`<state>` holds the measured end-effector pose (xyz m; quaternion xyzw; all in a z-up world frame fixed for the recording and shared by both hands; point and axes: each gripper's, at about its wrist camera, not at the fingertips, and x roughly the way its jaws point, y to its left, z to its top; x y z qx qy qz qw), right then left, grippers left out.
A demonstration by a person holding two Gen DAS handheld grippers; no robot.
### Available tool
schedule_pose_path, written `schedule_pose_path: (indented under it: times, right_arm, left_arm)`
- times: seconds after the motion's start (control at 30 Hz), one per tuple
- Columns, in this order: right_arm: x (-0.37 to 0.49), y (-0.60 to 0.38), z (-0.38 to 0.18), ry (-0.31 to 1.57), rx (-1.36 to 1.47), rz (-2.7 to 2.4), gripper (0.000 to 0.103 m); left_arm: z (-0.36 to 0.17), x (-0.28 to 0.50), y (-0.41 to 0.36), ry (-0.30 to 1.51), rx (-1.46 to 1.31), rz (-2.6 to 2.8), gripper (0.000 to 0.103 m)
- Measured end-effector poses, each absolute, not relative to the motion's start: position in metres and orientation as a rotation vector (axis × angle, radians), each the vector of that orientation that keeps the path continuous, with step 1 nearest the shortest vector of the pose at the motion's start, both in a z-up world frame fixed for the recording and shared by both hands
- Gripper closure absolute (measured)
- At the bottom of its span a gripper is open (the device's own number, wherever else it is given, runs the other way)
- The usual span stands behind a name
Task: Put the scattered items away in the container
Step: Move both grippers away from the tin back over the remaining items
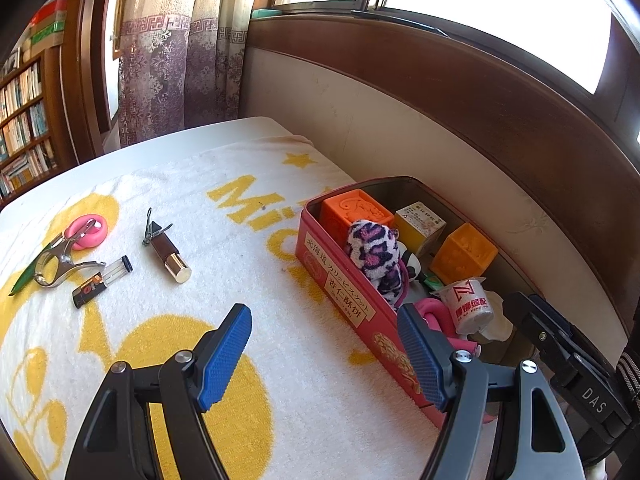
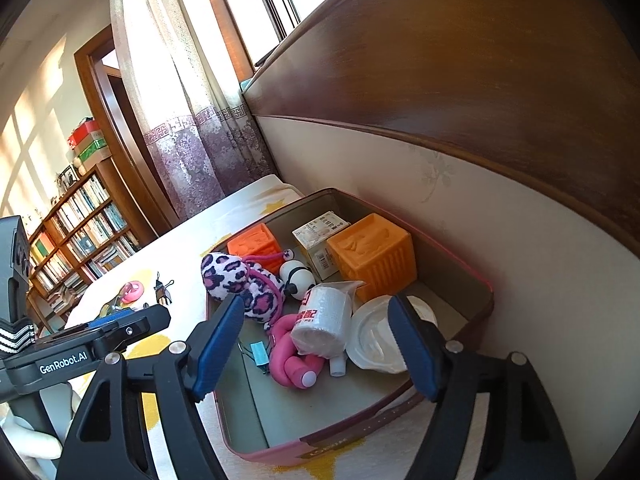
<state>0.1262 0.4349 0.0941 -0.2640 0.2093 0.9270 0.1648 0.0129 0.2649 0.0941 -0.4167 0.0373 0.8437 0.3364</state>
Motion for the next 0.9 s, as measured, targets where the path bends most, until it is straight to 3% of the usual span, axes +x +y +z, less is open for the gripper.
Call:
schedule_pose_path:
  times: [0.47,0.9]
  right_arm:
    - [0.108,0.403,0.099,0.556,-0.789,2.686,0.025]
    - [0.067,0.342,0.117,0.415,-0.825,2.855,0.025]
  left_arm:
    - [0.084,-0.017,0.198,-0.012,-1.141,2.286,0.026]
    - [0.062,-0.06,0.084,-0.148,-1.232,2.5,0.026]
